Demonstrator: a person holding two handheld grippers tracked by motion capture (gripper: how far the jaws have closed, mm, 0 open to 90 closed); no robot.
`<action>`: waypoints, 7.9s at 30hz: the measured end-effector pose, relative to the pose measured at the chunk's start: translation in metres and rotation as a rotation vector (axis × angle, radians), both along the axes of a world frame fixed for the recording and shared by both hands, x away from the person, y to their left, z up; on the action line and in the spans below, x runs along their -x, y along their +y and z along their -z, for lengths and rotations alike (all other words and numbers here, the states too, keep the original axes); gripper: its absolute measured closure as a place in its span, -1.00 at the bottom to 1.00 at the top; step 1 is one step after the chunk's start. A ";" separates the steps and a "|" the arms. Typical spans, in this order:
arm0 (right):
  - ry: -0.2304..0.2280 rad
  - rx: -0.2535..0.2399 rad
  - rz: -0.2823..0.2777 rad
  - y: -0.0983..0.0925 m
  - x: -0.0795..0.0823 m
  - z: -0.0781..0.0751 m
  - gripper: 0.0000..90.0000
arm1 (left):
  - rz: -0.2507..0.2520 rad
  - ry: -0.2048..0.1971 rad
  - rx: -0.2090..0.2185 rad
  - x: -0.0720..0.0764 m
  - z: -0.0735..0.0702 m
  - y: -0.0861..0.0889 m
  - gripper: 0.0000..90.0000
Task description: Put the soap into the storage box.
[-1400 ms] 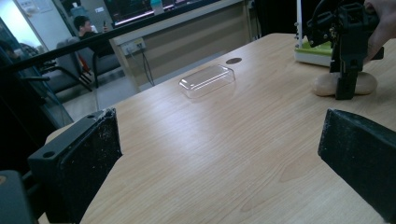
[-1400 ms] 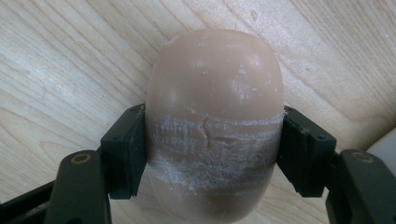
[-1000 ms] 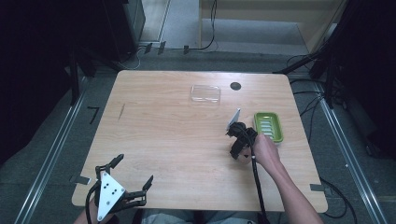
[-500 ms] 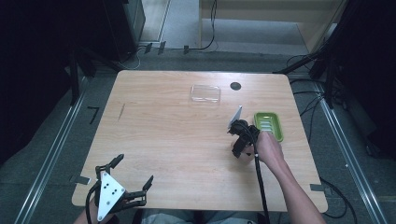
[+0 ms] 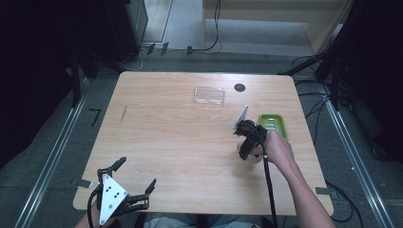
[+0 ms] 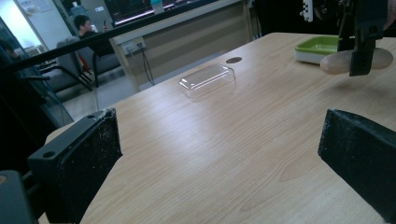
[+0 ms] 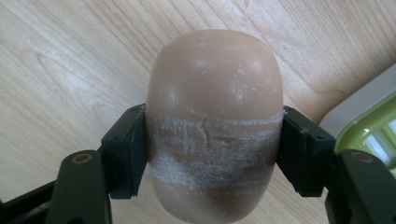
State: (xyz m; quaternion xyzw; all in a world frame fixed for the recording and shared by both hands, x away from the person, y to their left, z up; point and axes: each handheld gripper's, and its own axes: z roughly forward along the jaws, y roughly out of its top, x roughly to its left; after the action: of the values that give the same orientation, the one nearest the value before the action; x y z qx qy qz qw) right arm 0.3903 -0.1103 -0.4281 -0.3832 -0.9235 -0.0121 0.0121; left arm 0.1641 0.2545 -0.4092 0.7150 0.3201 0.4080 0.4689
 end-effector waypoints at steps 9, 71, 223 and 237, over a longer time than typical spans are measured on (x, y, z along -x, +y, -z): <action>0.005 -0.002 -0.012 -0.006 0.001 -0.011 -0.25 | 0.000 0.001 -0.002 0.000 0.000 0.000 -1.00; -0.019 -0.028 0.114 -0.058 -0.040 -0.029 -0.25 | -0.006 0.002 -0.002 0.000 0.000 0.000 -1.00; -0.136 -0.075 0.489 -0.105 -0.078 0.020 -0.26 | -0.003 0.001 -0.001 0.001 0.000 0.001 -1.00; -0.135 -0.069 0.494 -0.104 -0.078 0.020 -0.26 | -0.003 0.000 -0.001 0.001 0.000 0.001 -1.00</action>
State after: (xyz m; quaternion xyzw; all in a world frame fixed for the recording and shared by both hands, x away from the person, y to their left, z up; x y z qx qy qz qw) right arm 0.4684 -0.2147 -0.4479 -0.5950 -0.7995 -0.0715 -0.0397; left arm 0.1635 0.2552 -0.4091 0.7145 0.3210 0.4090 0.4681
